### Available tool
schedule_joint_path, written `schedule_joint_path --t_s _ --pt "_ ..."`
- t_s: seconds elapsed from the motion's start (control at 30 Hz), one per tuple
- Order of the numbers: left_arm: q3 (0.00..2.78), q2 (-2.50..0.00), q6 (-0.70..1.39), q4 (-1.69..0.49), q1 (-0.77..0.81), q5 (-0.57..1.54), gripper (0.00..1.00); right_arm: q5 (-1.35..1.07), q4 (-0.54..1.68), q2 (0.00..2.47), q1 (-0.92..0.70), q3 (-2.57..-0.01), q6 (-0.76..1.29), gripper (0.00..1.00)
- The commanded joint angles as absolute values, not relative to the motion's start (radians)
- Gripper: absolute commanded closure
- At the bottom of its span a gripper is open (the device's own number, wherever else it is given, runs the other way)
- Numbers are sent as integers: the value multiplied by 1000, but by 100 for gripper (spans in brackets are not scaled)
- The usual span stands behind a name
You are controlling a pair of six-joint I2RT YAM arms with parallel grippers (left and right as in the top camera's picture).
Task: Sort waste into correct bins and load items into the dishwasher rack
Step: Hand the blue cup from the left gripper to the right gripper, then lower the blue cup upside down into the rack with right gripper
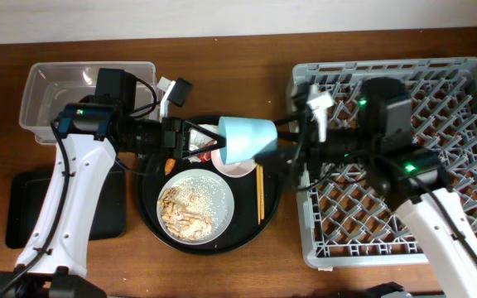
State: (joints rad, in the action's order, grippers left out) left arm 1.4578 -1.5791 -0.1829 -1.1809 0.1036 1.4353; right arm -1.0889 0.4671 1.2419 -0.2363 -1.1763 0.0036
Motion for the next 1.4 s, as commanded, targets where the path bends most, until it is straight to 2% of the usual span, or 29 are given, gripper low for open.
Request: schedule_joint_path --t_s 0.0,0.2,0.3,0.4,0.5,0.57,0.6,0.67,0.73,0.77,0.9,1.1,1.23,1.37 --pt "1468 -1567 -200 -1179 109 1455 100 -1213 437 1250 -195 -1190 18 12" --pt "1468 -1567 -200 -1179 109 1455 100 -1219 417 1250 -228 -1190 15 14" --pt "1468 -1567 -200 -1179 109 1455 100 -1219 406 1250 -239 -1190 15 21" --pt "1468 -1567 -200 -1179 109 1454 100 -1219 407 1250 -260 -1190 15 33" --pt "1468 -1567 -200 -1179 109 1454 100 -1188 410 1250 -268 -1190 15 50" --pt "1468 -1567 -200 -1179 109 1452 100 -1168 411 1250 -267 -1190 16 52" --pt "1468 -1567 -200 -1179 109 1448 86 -1164 410 1248 -267 -1190 16 52" --pt "1468 -1567 -200 -1179 109 1412 36 -1122 416 1237 -267 -1190 16 53" --pt "1468 -1567 -200 -1168 109 1329 26 -1036 445 1206 -263 -1190 20 53" --pt "1468 -1567 -200 -1163 109 1285 1 -991 467 1187 -254 -1190 27 53" --pt "1468 -1567 -199 -1153 109 1158 1 -775 603 1099 -162 -1190 103 53" --pt "1468 -1567 -196 -1152 109 1110 1 -432 920 996 119 -1190 201 53" --pt "1468 -1567 -196 -1142 109 1109 1 -260 1153 1020 253 -1190 295 53" --pt "1468 -1567 -196 -1128 109 1109 1 -56 1319 1097 295 -1190 335 54"
